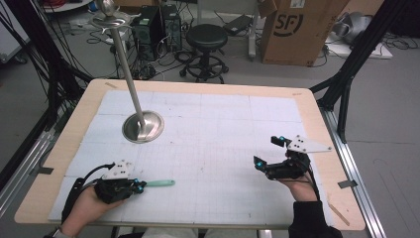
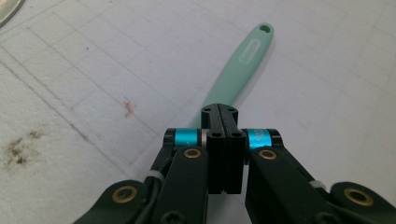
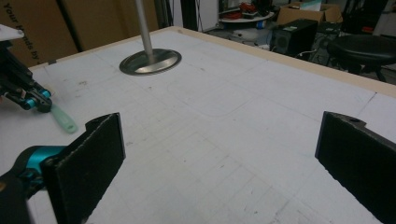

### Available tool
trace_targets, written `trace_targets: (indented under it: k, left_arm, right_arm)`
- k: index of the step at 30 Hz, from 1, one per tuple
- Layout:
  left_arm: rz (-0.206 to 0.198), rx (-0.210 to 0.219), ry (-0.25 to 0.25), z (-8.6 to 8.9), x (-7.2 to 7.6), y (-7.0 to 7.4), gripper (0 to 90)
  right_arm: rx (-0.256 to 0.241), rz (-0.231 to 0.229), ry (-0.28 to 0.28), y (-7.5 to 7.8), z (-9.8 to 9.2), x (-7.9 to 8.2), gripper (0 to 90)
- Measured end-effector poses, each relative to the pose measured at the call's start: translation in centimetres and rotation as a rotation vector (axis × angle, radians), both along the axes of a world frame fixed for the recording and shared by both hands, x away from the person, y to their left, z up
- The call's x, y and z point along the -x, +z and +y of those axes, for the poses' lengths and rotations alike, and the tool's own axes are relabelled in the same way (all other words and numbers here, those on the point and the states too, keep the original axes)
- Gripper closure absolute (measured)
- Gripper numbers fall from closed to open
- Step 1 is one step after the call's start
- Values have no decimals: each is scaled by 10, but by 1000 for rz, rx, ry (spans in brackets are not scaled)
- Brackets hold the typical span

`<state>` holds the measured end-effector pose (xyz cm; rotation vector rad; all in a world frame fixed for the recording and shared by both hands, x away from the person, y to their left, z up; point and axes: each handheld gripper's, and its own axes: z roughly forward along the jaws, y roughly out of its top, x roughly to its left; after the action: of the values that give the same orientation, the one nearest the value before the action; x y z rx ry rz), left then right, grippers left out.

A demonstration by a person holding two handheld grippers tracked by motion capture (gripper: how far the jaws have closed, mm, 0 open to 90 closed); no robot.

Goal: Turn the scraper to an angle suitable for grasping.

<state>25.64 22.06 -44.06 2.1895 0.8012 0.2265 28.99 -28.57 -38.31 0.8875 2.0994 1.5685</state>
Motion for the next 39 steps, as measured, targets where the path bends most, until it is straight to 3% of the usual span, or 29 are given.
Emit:
trace_targets:
  k: [8,12,20,21,26,28,30,32,34,37,39]
  left_arm:
    - [-20,6,21,-2,-19,-2,900]
    - [-35,7,7,-1,-19,-1,900]
    - [-92,120,8,19,-11,24,896]
    - [-89,151,25,24,-8,25,893]
    - [-128,270,63,43,-3,30,760]
    - [-143,315,61,48,-2,33,711]
    - [-165,355,40,53,-1,38,599]
    - [-170,367,6,55,1,41,573]
    - [-205,354,-27,57,2,43,470]
    - [-250,354,-44,59,3,47,334]
    - [-260,358,-37,60,3,50,220]
  right_arm:
    - [0,3,-4,-1,-3,2,6]
    - [2,4,-1,-2,-3,2,6]
    - [-10,1,-10,-1,-7,2,6]
    - [-11,2,-10,-1,-7,2,6]
    - [-11,-4,-2,0,-6,2,6]
    - [-12,-1,-2,0,-6,1,6]
    - [-12,4,1,0,-5,1,6]
    - [-11,2,2,0,-6,1,6]
    - [-13,-1,3,0,-6,0,6]
    - [-14,2,3,0,-6,0,6]
    - [-13,4,5,0,-5,0,6]
